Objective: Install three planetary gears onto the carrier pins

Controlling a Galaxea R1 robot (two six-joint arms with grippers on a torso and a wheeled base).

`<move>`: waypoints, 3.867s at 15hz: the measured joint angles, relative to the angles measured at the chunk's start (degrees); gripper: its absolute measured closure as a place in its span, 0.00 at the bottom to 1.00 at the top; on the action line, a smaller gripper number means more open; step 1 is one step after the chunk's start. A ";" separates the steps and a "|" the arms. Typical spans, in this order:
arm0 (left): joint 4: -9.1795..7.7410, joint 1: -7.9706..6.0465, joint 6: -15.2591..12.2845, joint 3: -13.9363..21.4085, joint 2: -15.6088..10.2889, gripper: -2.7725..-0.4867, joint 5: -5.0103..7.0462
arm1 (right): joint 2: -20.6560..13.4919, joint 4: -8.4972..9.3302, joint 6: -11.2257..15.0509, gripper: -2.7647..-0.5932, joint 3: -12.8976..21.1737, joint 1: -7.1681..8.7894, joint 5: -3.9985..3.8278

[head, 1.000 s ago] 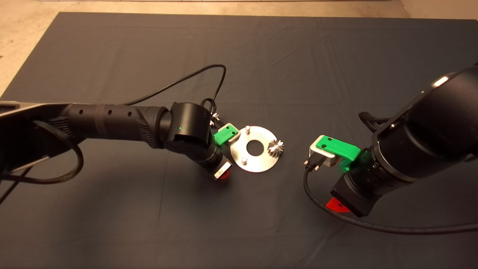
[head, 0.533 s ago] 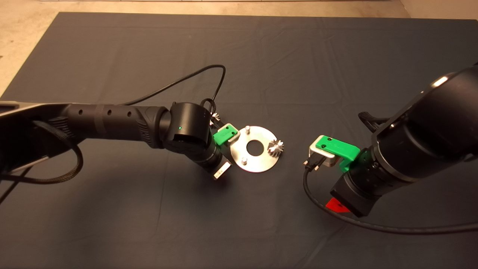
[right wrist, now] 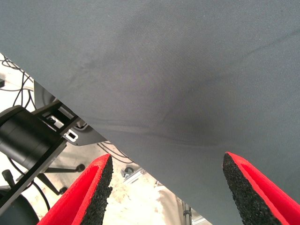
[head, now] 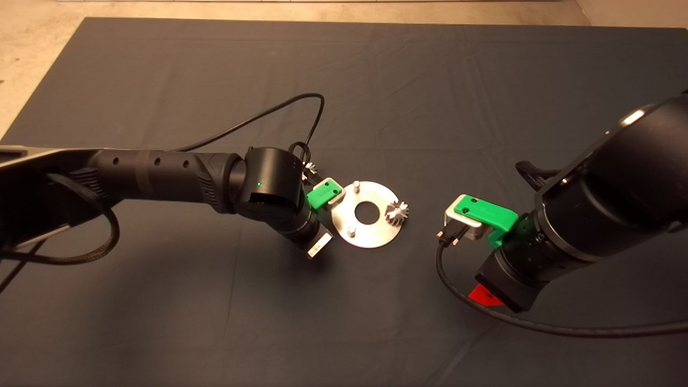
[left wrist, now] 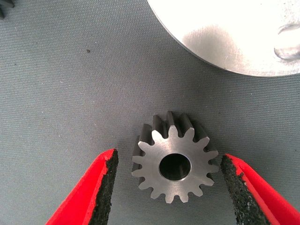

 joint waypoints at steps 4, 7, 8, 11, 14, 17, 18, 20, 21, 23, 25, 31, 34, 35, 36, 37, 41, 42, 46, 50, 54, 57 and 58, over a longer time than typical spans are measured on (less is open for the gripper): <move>0.00 -0.05 -0.41 0.00 0.00 0.67 0.00 | 0.02 0.00 0.00 0.48 0.00 0.00 0.00; -0.20 -0.44 -0.62 0.00 -0.01 0.72 -0.11 | 0.15 -0.02 0.00 0.48 -0.04 0.00 0.00; -0.22 -0.55 -0.62 0.02 0.00 0.73 -0.09 | 0.15 0.00 0.00 0.48 -0.04 0.01 0.01; -0.22 -0.55 -0.77 0.09 -0.01 0.75 -0.09 | 0.15 0.00 0.00 0.48 -0.09 0.00 -0.02; -0.22 -0.55 -0.79 0.09 -0.01 0.78 -0.09 | 0.15 0.02 0.00 0.48 -0.09 0.00 0.00; -0.23 -0.55 -0.83 0.09 -0.01 0.80 -0.07 | 0.15 0.02 0.00 0.48 -0.09 0.01 0.00; -0.23 -0.54 -0.83 0.11 -0.01 0.80 -0.09 | 0.15 0.02 0.00 0.48 -0.09 0.00 0.00; -0.24 -0.54 -0.88 0.11 -0.01 0.81 -0.07 | 0.15 0.02 0.00 0.48 -0.09 0.01 0.00; -0.24 -0.55 -0.93 0.11 -0.01 0.84 -0.09 | 0.17 0.02 0.00 0.48 -0.09 0.00 0.00; -0.39 -0.55 -0.93 0.13 -0.01 0.84 -0.09 | 0.15 0.02 0.00 0.48 -0.09 0.00 0.00; -1.50 -1.12 -0.94 0.30 -0.01 0.85 0.00 | 0.15 0.02 0.00 0.48 -0.09 0.01 0.00; -5.46 -6.08 -0.96 0.52 0.94 0.86 0.02 | 0.29 0.06 0.00 0.48 -0.15 0.01 0.00; -7.29 -7.66 -1.04 0.61 1.70 0.86 0.05 | 0.30 0.06 0.00 0.48 -0.15 0.00 0.00; -7.77 -8.36 -1.16 0.61 1.97 0.86 0.05 | 0.30 0.09 0.00 0.48 -0.20 0.00 0.00; -8.12 -9.06 -1.34 0.61 2.44 0.86 0.09 | 0.30 0.09 0.00 0.48 -0.22 0.00 0.00; -8.57 -9.71 -1.56 0.61 3.06 0.86 0.07 | 0.30 0.09 0.00 0.48 -0.26 0.00 0.00; -10.14 -10.39 -2.80 0.78 5.46 0.86 0.05 | 0.51 0.11 0.00 0.48 -0.37 0.01 -0.02; -10.39 -10.39 -3.04 0.85 5.97 0.86 0.02 | 0.63 0.11 0.00 0.48 -0.39 0.01 -0.02; -10.61 -10.84 -4.62 0.90 7.17 0.86 0.05 | 0.93 0.13 0.00 0.48 -0.41 0.01 0.02; -10.80 -10.83 -5.59 0.96 8.43 0.86 0.05 | 0.96 0.13 0.00 0.48 -0.44 0.01 0.00; -10.80 -10.83 -6.74 0.99 8.95 0.86 0.07 | 1.29 0.17 0.00 0.48 -0.44 0.01 0.02; -10.78 -10.80 -7.02 0.99 9.25 0.86 0.02 | 1.42 0.20 0.00 0.48 -0.44 0.01 0.00; -10.73 -10.80 -7.05 0.99 9.25 0.86 0.05 | 1.42 0.20 0.00 0.48 -0.44 0.01 -0.02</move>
